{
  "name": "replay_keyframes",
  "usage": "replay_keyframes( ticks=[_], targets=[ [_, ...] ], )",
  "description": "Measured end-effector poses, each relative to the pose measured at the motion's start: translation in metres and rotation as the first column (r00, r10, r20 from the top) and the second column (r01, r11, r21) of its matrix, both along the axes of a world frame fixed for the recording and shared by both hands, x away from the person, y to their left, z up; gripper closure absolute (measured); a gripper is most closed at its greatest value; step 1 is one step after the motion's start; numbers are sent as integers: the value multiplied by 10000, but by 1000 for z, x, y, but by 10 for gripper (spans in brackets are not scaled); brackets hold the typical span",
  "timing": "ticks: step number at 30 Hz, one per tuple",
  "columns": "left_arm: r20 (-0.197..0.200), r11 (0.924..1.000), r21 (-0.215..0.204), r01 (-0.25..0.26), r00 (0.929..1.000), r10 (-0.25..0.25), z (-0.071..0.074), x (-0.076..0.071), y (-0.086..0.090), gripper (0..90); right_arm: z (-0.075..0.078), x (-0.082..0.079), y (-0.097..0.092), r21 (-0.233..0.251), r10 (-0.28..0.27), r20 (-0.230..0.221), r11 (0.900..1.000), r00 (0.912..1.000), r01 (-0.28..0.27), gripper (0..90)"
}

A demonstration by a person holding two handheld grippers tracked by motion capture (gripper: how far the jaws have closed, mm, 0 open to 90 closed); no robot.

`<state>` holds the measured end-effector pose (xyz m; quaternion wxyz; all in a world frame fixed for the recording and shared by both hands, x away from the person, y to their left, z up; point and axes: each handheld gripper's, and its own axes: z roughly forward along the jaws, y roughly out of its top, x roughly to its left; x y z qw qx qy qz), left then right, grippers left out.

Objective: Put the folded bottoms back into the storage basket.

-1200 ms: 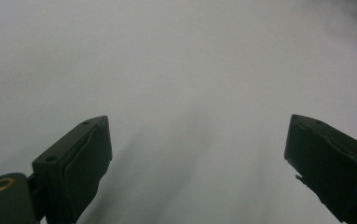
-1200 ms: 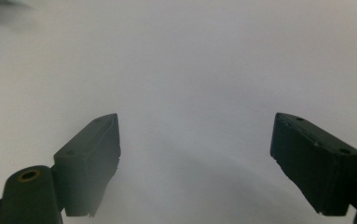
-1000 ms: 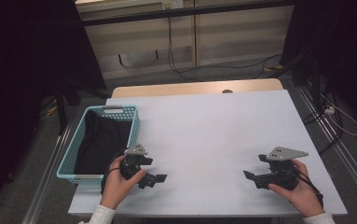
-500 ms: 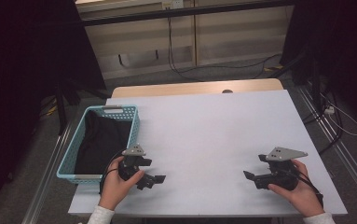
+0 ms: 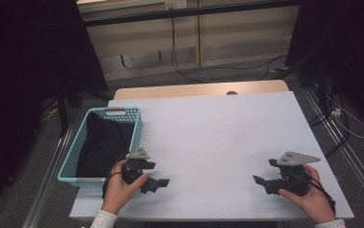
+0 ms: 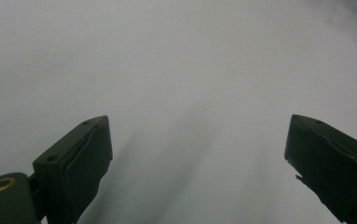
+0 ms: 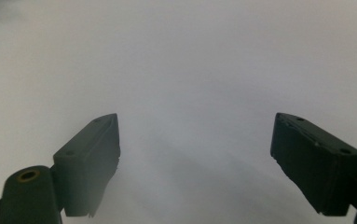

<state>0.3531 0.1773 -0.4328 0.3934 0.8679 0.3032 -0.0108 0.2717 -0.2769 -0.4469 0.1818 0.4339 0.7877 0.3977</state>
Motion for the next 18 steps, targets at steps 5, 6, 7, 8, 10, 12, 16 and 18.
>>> replay_keyframes(
  ticks=[5,6,7,8,10,12,16,18],
  targets=[
    [-24,10000,33,40,10000,-39,-1,0,0,74,1,-1,-1,-41,27,20,10000,10000,-27,148],
    [-24,10000,22,41,10000,-41,-1,0,0,74,1,-1,-2,-27,-33,6,10000,10000,33,147],
    [-18,10000,34,51,10000,-51,-1,0,0,74,1,-1,-3,-52,-50,11,10000,10000,50,147],
    [13,10000,16,12,10000,-12,-1,0,0,74,0,-1,-4,-37,-77,-3,10000,10000,77,147],
    [-21,10000,24,48,10000,-48,-1,0,0,74,-1,-3,-5,-64,-93,-34,9999,10000,93,147],
    [-23,10000,32,57,10000,-57,-1,0,0,74,-2,-4,-7,-94,-146,-29,9998,9999,146,147],
    [52,10000,36,33,10000,-33,0,0,0,74,-2,-4,-7,-51,-180,-21,9998,9998,180,147],
    [32,10000,24,61,10000,-61,-1,0,-1,74,-2,-4,-6,-79,-101,-16,9999,9999,101,147]
  ],
)
